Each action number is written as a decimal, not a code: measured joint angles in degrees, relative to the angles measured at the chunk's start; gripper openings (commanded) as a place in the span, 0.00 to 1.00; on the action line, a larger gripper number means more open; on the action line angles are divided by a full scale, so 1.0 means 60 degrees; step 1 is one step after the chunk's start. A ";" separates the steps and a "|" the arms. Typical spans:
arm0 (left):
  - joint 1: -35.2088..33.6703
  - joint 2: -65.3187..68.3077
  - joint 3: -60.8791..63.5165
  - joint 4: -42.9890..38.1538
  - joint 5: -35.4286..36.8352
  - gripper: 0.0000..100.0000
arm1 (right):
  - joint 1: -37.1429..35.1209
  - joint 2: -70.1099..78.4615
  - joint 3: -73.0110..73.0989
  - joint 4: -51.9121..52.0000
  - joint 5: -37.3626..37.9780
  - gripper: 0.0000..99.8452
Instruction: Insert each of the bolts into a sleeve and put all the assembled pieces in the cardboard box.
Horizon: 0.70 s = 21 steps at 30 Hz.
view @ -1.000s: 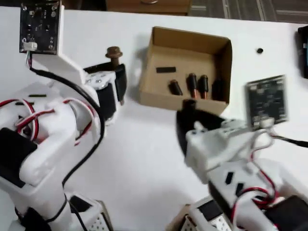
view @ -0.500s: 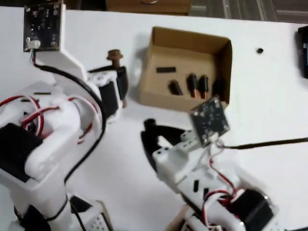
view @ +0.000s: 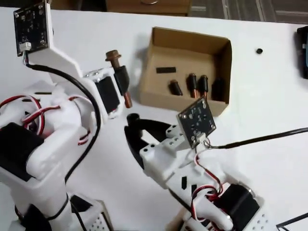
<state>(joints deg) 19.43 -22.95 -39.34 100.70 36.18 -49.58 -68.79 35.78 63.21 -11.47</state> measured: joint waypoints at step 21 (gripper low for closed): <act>0.0762 0.0000 0.0000 -0.0205 -0.1026 0.02 | 0.0103 0.0762 -0.0513 -0.0059 -0.0601 0.02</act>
<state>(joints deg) 24.00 -22.95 -39.34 99.47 30.02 -48.97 -64.22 32.70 62.86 -15.08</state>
